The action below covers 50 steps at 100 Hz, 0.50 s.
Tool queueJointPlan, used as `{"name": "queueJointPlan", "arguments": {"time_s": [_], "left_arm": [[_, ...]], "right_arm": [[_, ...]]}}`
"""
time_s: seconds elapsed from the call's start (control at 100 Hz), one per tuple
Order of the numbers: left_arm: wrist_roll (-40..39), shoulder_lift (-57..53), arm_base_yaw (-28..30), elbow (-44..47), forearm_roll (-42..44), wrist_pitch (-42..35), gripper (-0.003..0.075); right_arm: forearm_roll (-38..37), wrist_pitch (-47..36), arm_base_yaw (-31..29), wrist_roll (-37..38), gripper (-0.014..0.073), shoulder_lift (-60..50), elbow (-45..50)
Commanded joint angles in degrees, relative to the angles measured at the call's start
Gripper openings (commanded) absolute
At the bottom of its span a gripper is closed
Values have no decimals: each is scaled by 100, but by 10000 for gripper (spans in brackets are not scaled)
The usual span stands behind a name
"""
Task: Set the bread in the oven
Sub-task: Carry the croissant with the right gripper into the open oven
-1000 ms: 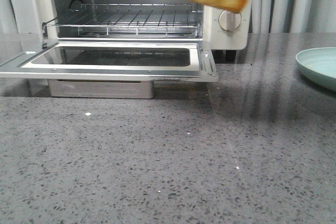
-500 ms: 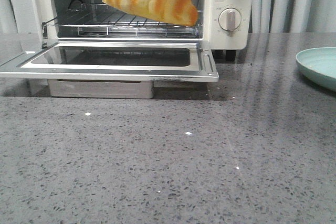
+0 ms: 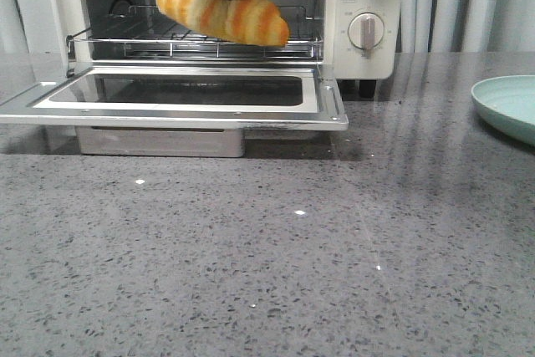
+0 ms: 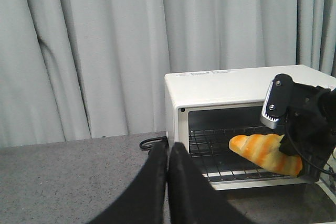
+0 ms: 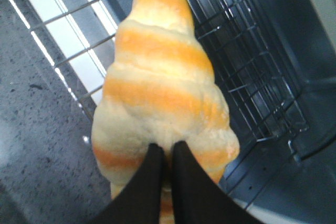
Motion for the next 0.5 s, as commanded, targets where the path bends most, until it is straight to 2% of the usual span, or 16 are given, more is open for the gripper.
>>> {"name": "queueJointPlan", "arguments": {"time_s": [0.0, 0.34, 0.41, 0.49], "left_arm": [[-42, 78, 10, -179, -52, -412, -22], [-42, 78, 10, -179, -52, -317, -22], [-42, 78, 10, -179, -52, -276, -22], [-42, 78, 10, -179, -52, -251, -22]], "right_arm": [[-350, -491, 5, -36, -69, -269, -199], [-455, -885, -5, -36, -57, -60, -199], [-469, -933, -5, -36, 3, -60, -210], [-496, -973, -5, -36, 167, -60, -264]]}}
